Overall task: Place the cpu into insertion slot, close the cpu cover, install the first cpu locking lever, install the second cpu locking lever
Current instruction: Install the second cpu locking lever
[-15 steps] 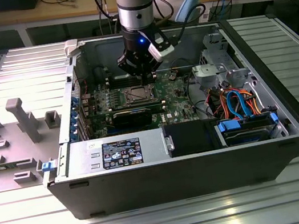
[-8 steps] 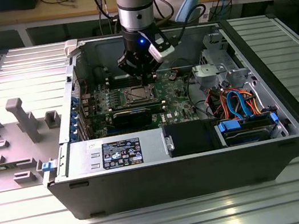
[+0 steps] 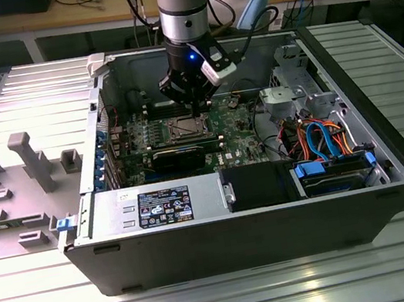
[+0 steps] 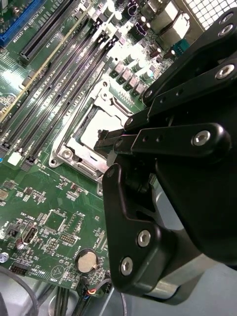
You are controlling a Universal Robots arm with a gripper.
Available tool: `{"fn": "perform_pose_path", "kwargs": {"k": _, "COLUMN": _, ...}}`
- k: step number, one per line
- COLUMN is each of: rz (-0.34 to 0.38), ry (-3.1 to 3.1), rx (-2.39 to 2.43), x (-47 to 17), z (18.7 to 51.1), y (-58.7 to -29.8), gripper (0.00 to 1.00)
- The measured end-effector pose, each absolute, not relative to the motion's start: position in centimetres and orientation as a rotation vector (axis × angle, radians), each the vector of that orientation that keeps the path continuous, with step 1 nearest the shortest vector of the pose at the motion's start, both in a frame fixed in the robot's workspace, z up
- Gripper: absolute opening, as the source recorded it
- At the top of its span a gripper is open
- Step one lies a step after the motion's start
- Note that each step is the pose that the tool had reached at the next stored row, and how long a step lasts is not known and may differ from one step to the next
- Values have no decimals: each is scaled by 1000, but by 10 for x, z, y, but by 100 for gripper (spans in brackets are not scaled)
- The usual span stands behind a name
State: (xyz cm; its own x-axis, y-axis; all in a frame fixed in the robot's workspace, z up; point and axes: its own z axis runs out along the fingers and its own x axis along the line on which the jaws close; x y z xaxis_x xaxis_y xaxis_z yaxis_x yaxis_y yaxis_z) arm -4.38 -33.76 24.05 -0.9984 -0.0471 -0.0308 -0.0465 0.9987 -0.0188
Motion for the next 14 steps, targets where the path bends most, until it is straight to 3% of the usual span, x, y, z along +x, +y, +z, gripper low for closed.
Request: {"fn": "perform_pose_path", "kwargs": {"k": 14, "rz": -32, "ry": 3109, "rx": -73, "x": -44, "z": 249, "y": -338, "gripper": 11}}
